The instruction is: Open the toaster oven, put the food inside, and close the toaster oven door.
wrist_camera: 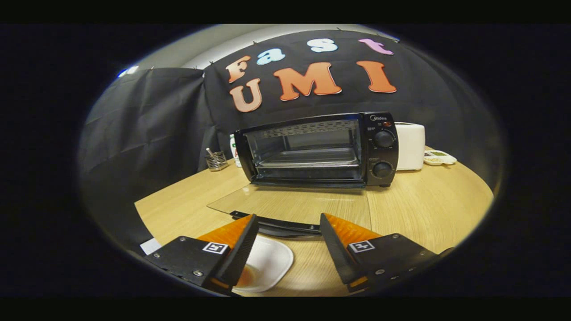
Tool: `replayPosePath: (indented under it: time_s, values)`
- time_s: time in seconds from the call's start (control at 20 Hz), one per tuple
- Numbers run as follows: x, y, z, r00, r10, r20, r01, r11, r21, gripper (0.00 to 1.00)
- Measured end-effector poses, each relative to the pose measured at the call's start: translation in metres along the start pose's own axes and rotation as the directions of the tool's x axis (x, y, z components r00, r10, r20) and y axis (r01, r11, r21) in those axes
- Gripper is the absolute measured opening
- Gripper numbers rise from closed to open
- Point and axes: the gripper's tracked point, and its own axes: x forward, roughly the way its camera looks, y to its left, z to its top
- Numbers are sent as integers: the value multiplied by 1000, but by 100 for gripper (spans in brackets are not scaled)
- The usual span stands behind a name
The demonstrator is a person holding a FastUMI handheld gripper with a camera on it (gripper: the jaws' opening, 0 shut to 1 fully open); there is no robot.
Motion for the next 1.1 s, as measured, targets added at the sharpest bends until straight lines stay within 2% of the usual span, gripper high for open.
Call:
replayPosePath:
  time_s: [0.15, 0.4, 0.55, 0.95, 1.1]
  values:
    - [-20, 18, 1, 997, 73, 12, -73, 997, -36, 91]
    - [-41, 53, -15, 979, 203, -29, -205, 977, -66, 94]
    - [-51, 64, -32, 965, 251, -69, -257, 963, -84, 94]
    - [-56, 72, -71, 950, 256, -180, -277, 956, -99, 93]
    - [-60, 71, -76, 947, 249, -202, -279, 950, -139, 92]
